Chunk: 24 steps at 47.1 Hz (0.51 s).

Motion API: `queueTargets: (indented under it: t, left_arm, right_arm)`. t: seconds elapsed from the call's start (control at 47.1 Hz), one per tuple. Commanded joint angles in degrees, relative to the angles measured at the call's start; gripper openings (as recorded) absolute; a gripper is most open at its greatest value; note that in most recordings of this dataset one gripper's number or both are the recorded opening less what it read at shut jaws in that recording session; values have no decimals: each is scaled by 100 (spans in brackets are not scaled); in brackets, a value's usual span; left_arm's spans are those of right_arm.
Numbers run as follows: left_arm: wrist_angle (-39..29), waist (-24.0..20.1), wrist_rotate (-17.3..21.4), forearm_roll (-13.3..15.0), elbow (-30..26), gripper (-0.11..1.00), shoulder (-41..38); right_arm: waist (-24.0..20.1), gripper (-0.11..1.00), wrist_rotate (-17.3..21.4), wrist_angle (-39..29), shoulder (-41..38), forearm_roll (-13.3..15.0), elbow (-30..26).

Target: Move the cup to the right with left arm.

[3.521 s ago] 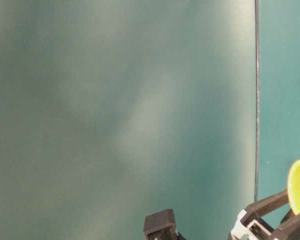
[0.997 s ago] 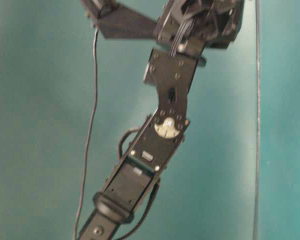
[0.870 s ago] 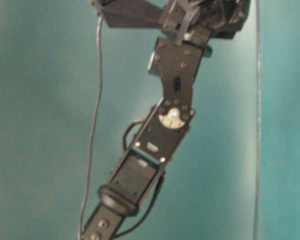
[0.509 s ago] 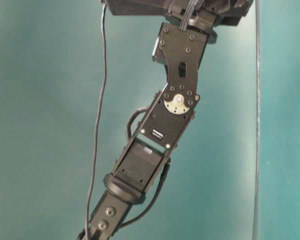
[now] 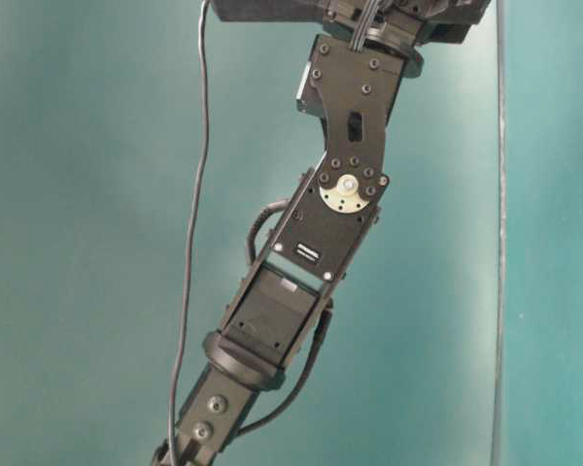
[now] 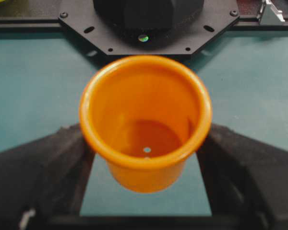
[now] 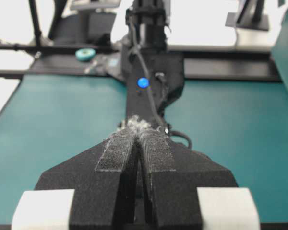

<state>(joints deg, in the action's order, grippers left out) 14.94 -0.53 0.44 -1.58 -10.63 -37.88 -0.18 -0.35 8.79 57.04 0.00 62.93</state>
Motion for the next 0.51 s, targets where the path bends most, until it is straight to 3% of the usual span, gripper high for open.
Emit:
queueTargets:
  t: [0.0,0.488]
  left_arm:
    - [0,9,-9,-9,-114,65,114]
    - [-123,0,-9,-9,-141,65,53]
  right_arm:
    - [-9,0,-9,18,-9,9,-185]
    - [-9,0,-9,18,-9,9,-193]
